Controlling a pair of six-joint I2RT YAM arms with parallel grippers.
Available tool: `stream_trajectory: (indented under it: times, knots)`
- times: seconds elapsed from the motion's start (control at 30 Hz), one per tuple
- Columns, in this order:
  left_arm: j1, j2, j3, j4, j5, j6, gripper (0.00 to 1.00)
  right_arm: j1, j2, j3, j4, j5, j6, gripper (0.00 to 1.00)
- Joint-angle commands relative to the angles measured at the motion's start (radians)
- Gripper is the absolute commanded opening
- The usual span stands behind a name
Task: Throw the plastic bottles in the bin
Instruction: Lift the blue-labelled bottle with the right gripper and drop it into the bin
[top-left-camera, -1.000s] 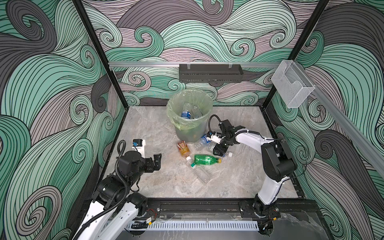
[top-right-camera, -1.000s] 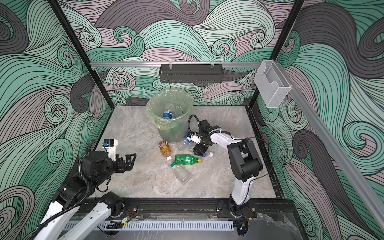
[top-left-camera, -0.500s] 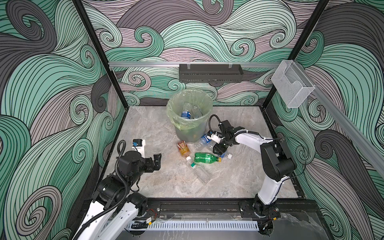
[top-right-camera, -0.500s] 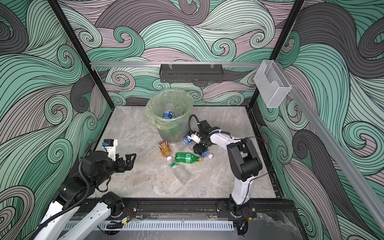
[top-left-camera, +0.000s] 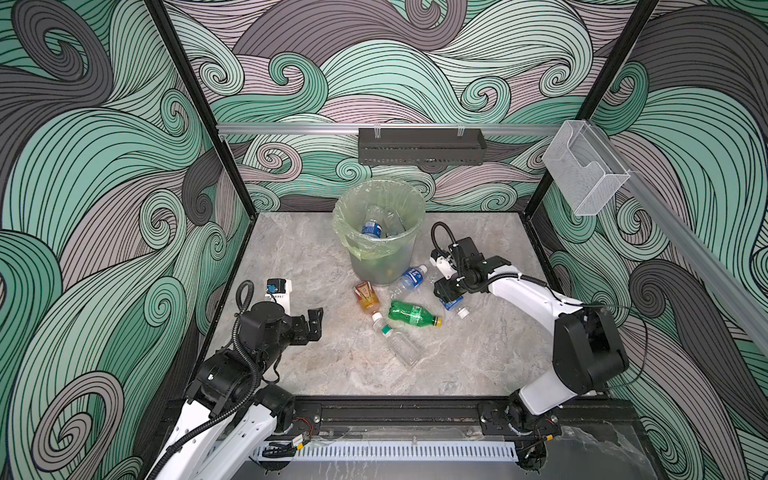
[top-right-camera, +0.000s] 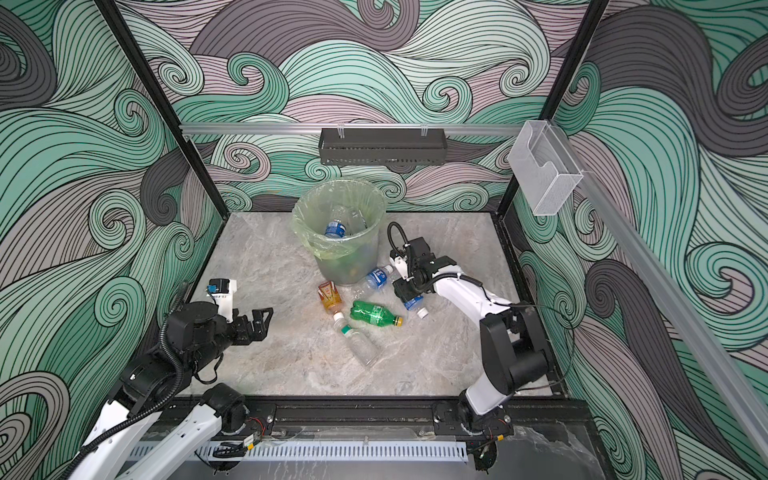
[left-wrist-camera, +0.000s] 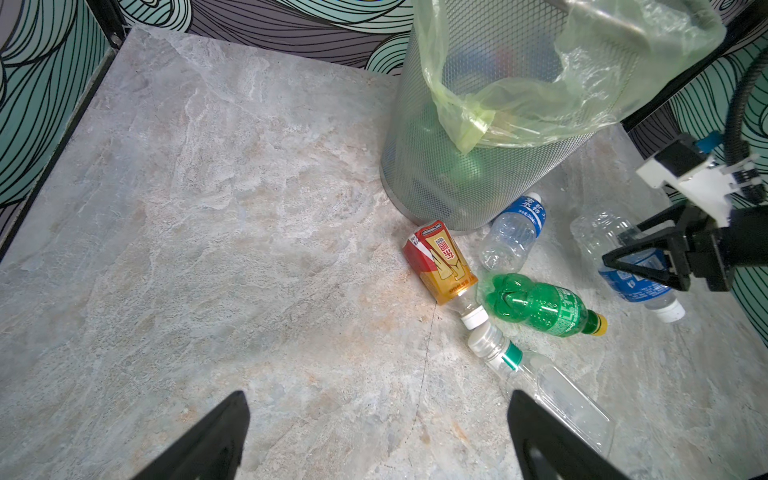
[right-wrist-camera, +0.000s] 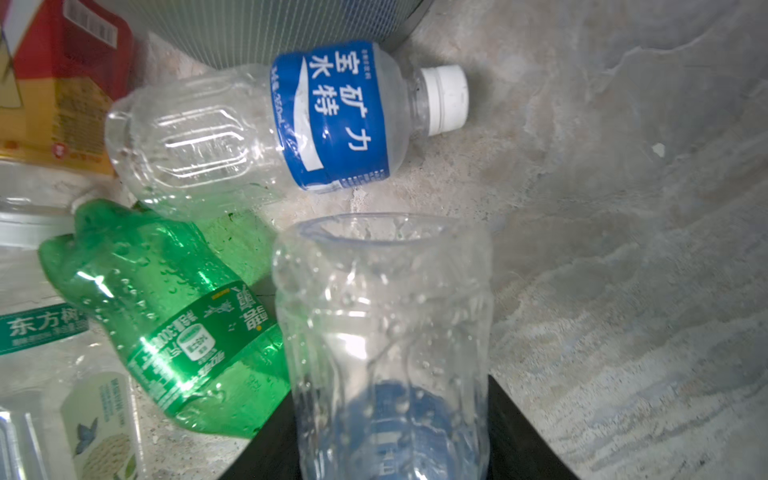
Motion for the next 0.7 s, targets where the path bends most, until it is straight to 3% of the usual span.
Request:
stream_trajectory:
  times: [0.0, 0.37, 0.5, 0.67]
  knots:
    - [0.008, -0.009, -0.012, 0.001, -0.013, -0.003, 0.99, -0.004, -0.087, -0.032, 0.017, 0.022, 0.088, 0.5]
    - [0.007, 0.009, -0.048, 0.048, -0.009, 0.002, 0.99, -0.011, -0.444, -0.157, 0.104, -0.122, 0.224, 0.51]
    - [0.008, 0.027, -0.054, 0.075, -0.004, 0.003, 0.99, -0.011, -0.558, -0.206, 0.155, -0.091, 0.277, 0.47]
    - [0.009, 0.053, -0.057, 0.098, -0.013, 0.007, 0.99, -0.011, -0.661, -0.257, 0.173, -0.085, 0.325, 0.49]
